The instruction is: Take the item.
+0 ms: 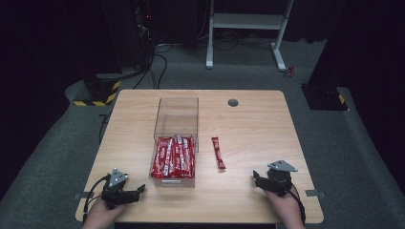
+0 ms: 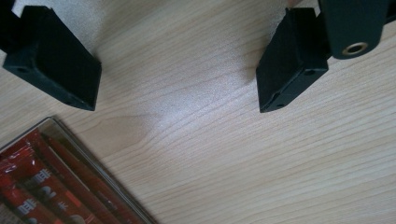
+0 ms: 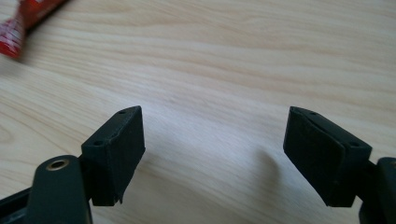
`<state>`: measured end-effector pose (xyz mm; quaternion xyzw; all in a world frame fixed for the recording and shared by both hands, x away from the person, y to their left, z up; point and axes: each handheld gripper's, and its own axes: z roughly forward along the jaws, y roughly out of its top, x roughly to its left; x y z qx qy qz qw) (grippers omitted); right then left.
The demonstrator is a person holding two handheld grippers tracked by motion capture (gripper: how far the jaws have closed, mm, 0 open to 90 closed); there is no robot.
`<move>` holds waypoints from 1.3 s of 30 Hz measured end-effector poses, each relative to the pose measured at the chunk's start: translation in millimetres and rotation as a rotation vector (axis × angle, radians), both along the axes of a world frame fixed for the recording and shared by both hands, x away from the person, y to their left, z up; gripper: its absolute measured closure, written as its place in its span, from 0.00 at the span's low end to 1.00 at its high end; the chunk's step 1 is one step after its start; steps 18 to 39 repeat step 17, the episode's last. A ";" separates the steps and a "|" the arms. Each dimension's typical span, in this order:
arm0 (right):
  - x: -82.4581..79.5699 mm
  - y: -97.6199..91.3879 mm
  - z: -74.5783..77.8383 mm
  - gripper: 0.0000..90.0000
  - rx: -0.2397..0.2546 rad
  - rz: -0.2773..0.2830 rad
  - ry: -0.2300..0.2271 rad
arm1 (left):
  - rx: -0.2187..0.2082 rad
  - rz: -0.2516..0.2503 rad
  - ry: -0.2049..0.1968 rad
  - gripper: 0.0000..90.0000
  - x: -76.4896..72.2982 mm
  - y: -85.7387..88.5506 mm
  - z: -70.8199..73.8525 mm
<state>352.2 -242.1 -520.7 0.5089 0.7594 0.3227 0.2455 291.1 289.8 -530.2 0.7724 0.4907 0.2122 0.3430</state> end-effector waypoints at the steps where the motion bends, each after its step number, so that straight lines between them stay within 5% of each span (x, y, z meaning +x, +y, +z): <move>1: -0.9 -2.8 -0.9 0.23 0.000 -0.012 0.010 | 0.000 0.000 0.000 0.16 0.0 0.0 0.0; 9: -4.7 -15.1 -3.2 0.18 0.013 -0.043 0.052 | 0.001 0.000 0.000 0.16 0.0 -0.2 0.0; 39: -2.2 -8.3 -3.5 0.13 0.016 -0.037 0.061 | 0.002 0.000 -0.001 0.16 0.0 -0.3 -0.1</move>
